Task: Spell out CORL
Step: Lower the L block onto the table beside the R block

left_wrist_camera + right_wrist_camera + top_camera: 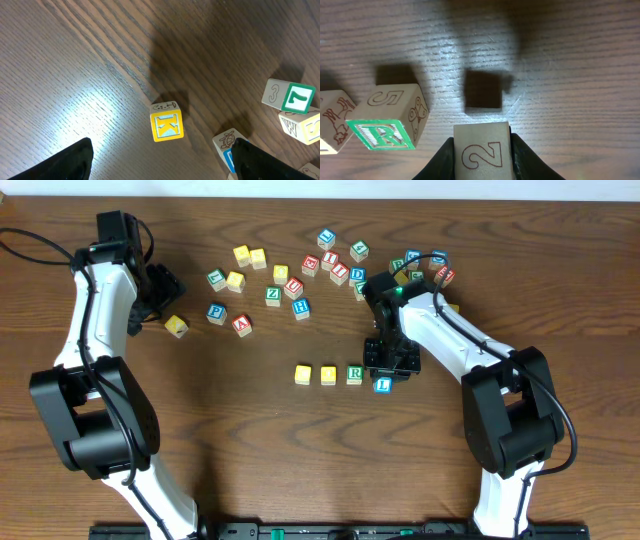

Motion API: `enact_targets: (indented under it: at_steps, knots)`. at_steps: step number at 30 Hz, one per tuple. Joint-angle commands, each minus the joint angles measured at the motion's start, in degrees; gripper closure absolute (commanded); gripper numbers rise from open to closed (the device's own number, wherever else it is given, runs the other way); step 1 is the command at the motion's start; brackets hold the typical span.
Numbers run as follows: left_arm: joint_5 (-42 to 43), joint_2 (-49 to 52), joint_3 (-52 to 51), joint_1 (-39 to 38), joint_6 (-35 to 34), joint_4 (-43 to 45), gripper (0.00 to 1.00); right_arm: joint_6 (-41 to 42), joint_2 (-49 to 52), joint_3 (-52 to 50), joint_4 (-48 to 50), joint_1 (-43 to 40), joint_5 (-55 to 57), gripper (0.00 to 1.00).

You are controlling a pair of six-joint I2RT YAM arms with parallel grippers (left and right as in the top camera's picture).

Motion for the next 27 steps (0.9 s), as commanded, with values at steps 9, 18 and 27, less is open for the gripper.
enact_targets:
  at_steps: [9,18,27]
  knots:
    - [-0.35,0.35,0.24,0.02,-0.72,-0.28,0.13,0.81,0.42,-2.43,0.39,0.35,-0.31,0.72]
    - [-0.35,0.35,0.24,0.02,-0.72,-0.28,0.13,0.81,0.42,-3.06,5.31,0.20,0.15,0.67]
    - [-0.35,0.35,0.24,0.02,-0.72,-0.28,0.13,0.81,0.42,-3.06,6.27,0.17,2.80,0.65]
